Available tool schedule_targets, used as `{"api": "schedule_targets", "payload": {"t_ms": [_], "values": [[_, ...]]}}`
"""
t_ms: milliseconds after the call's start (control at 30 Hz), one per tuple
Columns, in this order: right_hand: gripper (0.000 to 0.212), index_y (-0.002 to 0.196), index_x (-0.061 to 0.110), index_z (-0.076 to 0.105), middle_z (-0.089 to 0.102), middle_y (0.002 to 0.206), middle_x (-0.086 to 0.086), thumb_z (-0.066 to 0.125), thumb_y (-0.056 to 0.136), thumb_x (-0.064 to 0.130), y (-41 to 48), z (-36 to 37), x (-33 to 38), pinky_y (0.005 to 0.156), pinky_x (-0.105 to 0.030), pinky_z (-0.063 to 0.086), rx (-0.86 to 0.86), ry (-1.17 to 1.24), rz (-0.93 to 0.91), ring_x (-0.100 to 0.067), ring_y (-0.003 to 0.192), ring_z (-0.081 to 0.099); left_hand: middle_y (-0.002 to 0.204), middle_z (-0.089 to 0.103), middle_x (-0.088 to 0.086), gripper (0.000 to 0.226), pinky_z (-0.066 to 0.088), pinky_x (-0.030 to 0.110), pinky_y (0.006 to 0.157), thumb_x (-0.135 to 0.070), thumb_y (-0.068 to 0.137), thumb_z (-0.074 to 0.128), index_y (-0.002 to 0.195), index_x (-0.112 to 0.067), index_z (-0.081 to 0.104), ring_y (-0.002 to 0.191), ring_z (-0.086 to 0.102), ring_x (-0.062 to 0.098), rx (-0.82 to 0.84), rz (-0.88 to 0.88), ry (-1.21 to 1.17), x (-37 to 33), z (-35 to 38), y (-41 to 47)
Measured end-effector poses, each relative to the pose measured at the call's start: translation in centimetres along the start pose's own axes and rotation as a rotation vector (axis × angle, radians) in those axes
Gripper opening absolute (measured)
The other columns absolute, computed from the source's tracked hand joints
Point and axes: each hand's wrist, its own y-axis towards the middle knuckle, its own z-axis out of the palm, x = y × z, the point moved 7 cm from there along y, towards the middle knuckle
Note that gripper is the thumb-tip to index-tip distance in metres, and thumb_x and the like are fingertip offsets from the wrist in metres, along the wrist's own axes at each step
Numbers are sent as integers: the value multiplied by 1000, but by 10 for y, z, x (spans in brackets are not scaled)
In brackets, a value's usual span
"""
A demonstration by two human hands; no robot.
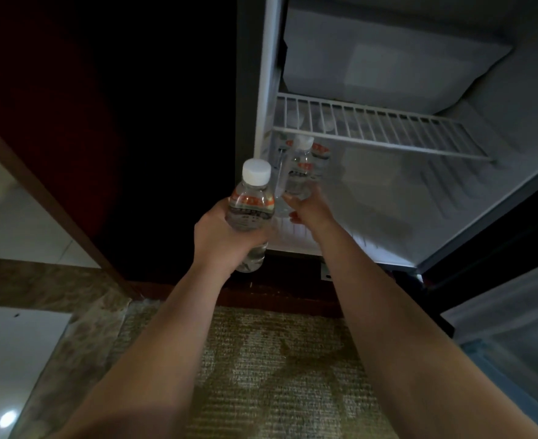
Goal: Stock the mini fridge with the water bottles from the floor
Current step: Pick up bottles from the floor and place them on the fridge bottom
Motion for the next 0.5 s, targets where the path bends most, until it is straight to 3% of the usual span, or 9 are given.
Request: {"api": "schedule_targets", "payload": {"t_ms": [100,233,367,500], "values": [[51,132,19,43,54,116,-1,67,87,17,11,4,4,75,-35,55,-1,15,-10,-18,91,57,106,70,1,58,53,38,89,-29,61,85,114,-17,63,100,65,17,-5,-16,-19,1,0,0],[59,138,19,41,52,128,-4,69,85,21,16,9,5,63,-25,54,4,4,-3,-19,95,59,107,69,1,58,53,39,91,-29,62,86,114,-16,63,101,65,17,-3,-17,-27,0,2,-1],[51,137,20,42,52,118,-5,62,90,16,15,13,7,68,-26,53,41,34,12,-19,87,58,103,70,-1,57,54,40,90,-31,60,86,110,-18,64,97,66,15,-4,-24,-30,2,2,-1],[58,145,23,30,47,129,-5,56,94,17,12,24,8,68,-25,51,111,21,34,-21,94,58,105,69,0,59,53,34,89,-31,61,86,113,-18,63,99,65,15,-4,-30,-28,2,2,-3]]}}
